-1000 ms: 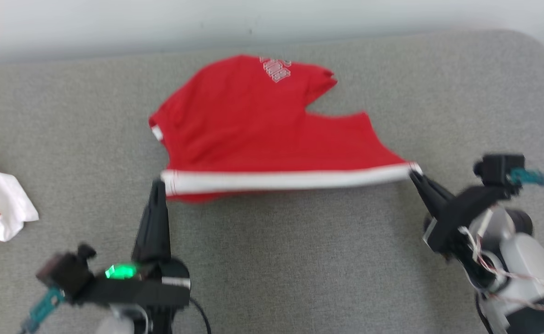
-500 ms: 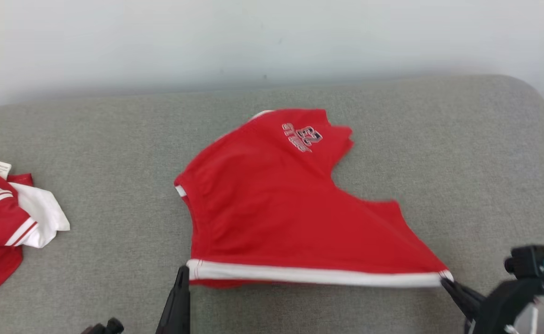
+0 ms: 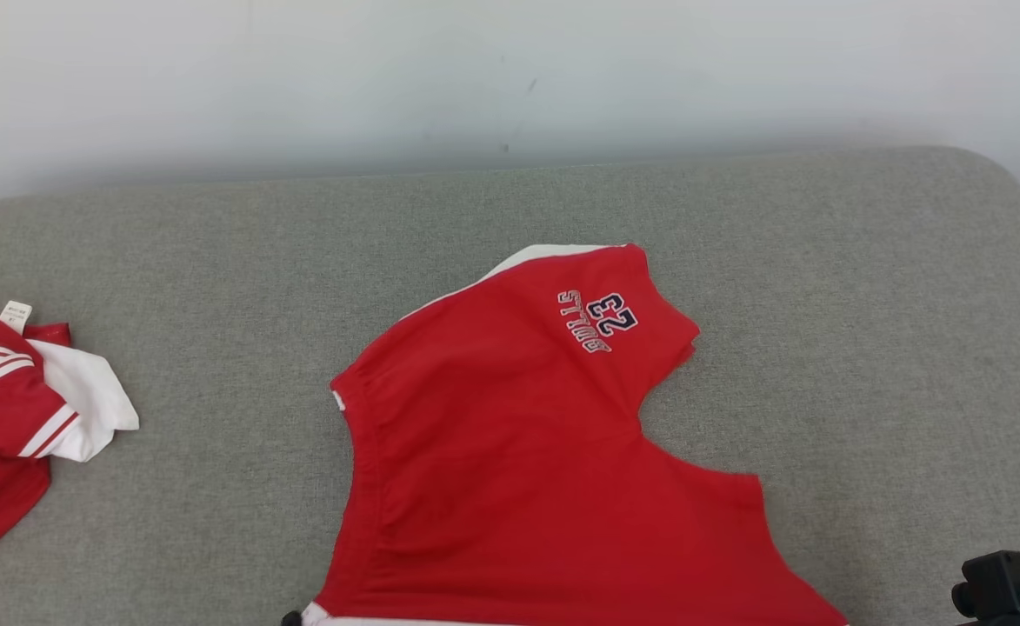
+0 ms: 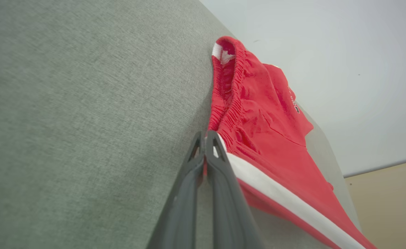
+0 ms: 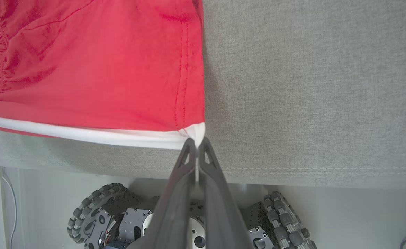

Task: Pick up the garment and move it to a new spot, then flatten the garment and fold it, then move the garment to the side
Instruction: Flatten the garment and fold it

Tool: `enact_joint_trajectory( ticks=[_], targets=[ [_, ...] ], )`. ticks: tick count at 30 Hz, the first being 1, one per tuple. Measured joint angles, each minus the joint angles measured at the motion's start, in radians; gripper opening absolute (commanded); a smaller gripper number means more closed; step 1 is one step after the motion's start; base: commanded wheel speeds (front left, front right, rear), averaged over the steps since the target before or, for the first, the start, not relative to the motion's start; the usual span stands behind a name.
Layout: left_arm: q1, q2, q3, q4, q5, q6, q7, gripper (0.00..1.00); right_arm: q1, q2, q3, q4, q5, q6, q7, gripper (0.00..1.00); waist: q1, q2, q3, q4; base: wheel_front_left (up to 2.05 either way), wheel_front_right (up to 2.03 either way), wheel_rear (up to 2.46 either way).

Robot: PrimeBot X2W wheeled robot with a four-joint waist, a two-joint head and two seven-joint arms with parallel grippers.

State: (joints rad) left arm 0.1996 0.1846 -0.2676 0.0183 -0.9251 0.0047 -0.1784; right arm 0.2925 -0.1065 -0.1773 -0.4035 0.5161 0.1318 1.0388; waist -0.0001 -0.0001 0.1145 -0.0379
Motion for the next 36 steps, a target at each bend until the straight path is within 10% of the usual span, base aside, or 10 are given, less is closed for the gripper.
enact_joint_trajectory(
  ticks=[8,18,36],
  targets=[
    [0.064,0.045,0.017,-0.090,0.026,0.088,0.035,0.00,0.017,0.020,0.003,-0.036,0.001,0.000,0.020,0.00,0.0001,0.0000,-0.002,0.012,0.00,0.00,0.00],
    [-0.044,0.019,-0.041,-0.117,0.017,0.029,0.062,0.00,-0.136,-0.040,0.008,-0.063,-0.007,0.000,-0.060,0.00,0.0001,0.0001,-0.007,0.035,0.00,0.00,0.00],
    [-0.509,-0.083,-0.071,0.112,0.056,0.048,0.100,0.00,-0.774,-0.145,0.187,0.440,-0.132,0.000,-0.214,0.00,0.0003,0.0003,0.092,0.094,0.00,0.00,0.00]
  ],
)
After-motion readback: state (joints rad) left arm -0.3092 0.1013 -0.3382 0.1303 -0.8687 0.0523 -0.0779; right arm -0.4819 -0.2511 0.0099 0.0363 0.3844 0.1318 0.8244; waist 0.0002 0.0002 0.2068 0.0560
